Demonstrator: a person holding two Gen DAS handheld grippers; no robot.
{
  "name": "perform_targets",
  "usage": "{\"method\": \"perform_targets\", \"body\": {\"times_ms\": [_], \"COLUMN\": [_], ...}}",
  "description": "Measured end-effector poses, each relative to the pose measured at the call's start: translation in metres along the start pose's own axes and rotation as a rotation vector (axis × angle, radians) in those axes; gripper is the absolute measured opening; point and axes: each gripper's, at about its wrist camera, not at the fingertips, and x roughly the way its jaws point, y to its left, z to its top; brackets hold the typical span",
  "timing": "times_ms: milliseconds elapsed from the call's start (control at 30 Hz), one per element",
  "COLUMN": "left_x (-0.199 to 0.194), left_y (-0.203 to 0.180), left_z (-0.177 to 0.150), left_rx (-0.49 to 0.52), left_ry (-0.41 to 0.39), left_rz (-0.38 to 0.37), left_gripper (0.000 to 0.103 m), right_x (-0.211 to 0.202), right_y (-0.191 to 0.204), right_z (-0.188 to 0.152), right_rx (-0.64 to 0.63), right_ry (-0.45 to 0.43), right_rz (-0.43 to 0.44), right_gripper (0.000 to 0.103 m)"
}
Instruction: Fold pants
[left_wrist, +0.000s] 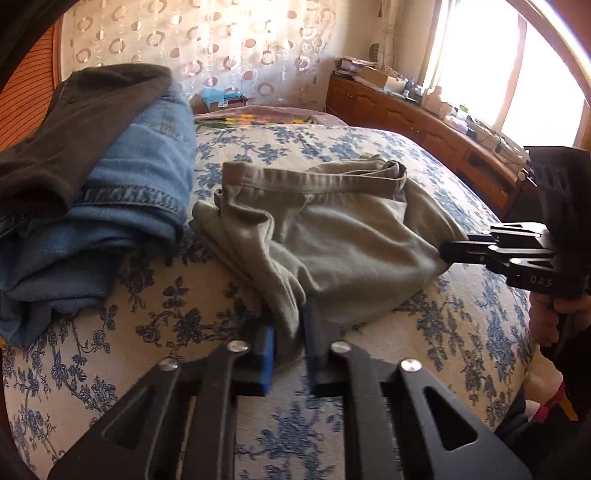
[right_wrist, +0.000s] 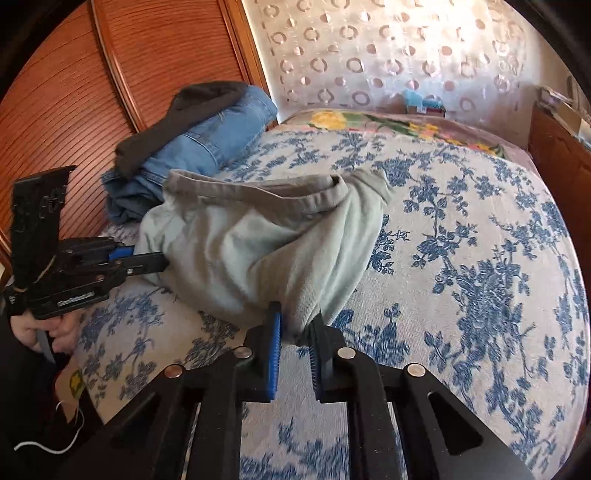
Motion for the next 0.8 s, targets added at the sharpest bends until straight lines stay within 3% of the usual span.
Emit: {"method": "perform_targets", "body": {"times_ms": [400, 633, 667, 767, 800], "left_x": [-0.044, -0.053, -0.055, -0.059, -0.062], "left_y": [-0.057, -0.064, -0.062, -0.055, -0.052], "left_z": [-0.028, -0.042, -0.043, -0.043, -0.043], "left_rx": [0.058, 0.057, 0.052, 0.029, 0.025], "left_ry": [-0.027, -0.022, -0.022, -0.035, -0.044], "left_rz": [-0.115, -0.097, -0.094, -0.071, -0.056], "left_gripper": [0.011, 0.011, 0.011, 0.018, 0.025], "right_x": [-0.071, -0.090, -0.091, -0.101, -0.103], "right_y": [0.000, 0.011, 0.012, 0.016, 0.017], "right_z": [-0.056, -0.069, -0.068, -0.068, -0.067], "right_rx": [0.020, 0.014, 0.009, 0.001, -0.004], "right_ry": [-0.011, -0.006, -0.008, -0.019, -0.025], "right_rz": [-0.021, -0.023, -0.028, -0.049, -0.060], "right_gripper": [0.012, 0.014, 0.018, 0.022, 0.025]}}
